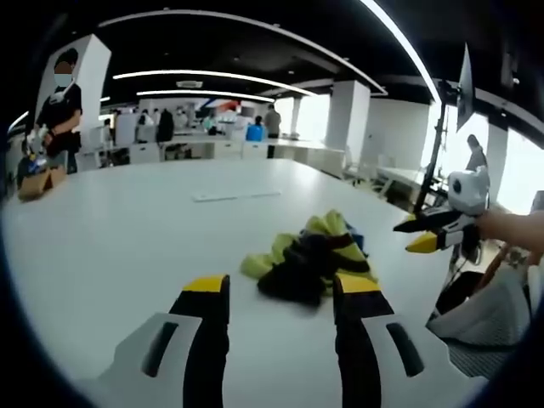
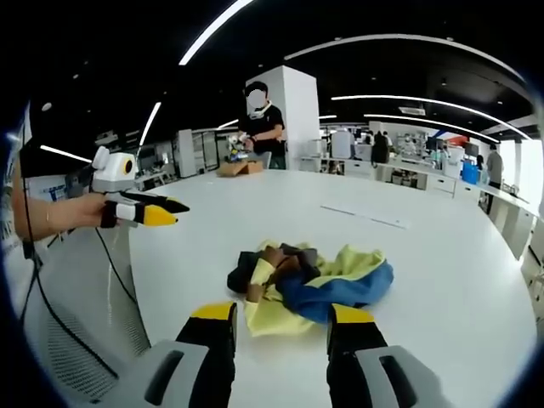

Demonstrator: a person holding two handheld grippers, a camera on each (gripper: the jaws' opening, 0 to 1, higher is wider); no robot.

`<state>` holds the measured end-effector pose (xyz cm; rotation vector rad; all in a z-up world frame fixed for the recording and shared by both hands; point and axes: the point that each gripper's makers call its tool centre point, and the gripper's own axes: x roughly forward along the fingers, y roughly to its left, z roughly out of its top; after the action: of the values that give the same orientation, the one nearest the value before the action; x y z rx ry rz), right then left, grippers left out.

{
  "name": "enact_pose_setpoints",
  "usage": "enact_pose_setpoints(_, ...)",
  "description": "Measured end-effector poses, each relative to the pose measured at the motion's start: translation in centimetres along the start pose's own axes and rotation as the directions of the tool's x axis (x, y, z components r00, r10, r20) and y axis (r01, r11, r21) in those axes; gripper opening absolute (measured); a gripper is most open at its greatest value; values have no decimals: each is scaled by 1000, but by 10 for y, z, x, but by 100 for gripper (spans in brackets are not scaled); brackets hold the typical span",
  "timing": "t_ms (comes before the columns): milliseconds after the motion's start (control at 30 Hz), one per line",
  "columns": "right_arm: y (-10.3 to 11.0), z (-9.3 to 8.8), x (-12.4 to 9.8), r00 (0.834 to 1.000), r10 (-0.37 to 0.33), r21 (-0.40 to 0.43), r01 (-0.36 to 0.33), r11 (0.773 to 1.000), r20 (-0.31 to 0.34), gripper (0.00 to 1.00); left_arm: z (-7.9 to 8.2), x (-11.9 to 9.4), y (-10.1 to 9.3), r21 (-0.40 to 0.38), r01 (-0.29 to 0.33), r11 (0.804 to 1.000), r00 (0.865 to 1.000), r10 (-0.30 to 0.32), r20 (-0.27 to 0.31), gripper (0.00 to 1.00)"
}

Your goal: Fold the garment on the visible template until the final outline fits inside the template.

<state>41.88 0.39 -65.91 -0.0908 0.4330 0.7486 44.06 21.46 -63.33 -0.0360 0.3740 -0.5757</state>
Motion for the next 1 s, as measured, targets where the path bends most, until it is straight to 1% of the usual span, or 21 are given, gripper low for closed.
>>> enact_pose_setpoints(33,1,-1,2,1000,4,-2,-4,1000,-4,34,0,1,0,2,-2,1000,1000,2,0,42)
enact_pose_setpoints(100,1,-4,7,1000,1,-5,-1,1000,-13,32,-1,6,0,30,2,1000,1000,-1,-8,37)
enact_pose_setpoints(133,2,-4,9,1000,4,-3,-4,1000,-14,32,-1,8,0,32,3,999,1000,-3,-10,36)
enact_pose_setpoints(300,5,-8,18,999,23,5,-23,1000,-23,29,2,22,0,19,26,999,1000,-26,-10,34)
enact_pose_setpoints(500,1,-9,25,999,26,3,-26,1000,-31,27,8,46,-7,86,82,993,996,-79,-36,32)
enact_pose_setpoints(600,0,-11,28,999,30,0,-30,1000,-40,26,9,55,-10,90,108,990,994,-104,-42,29)
enact_pose_setpoints(800,0,-14,34,998,39,-1,-39,999,-51,24,8,73,-17,116,149,982,988,-143,-64,28)
enact_pose_setpoints(1000,-1,-18,39,997,44,2,-44,999,-61,22,6,90,-18,122,178,977,982,-168,-84,26)
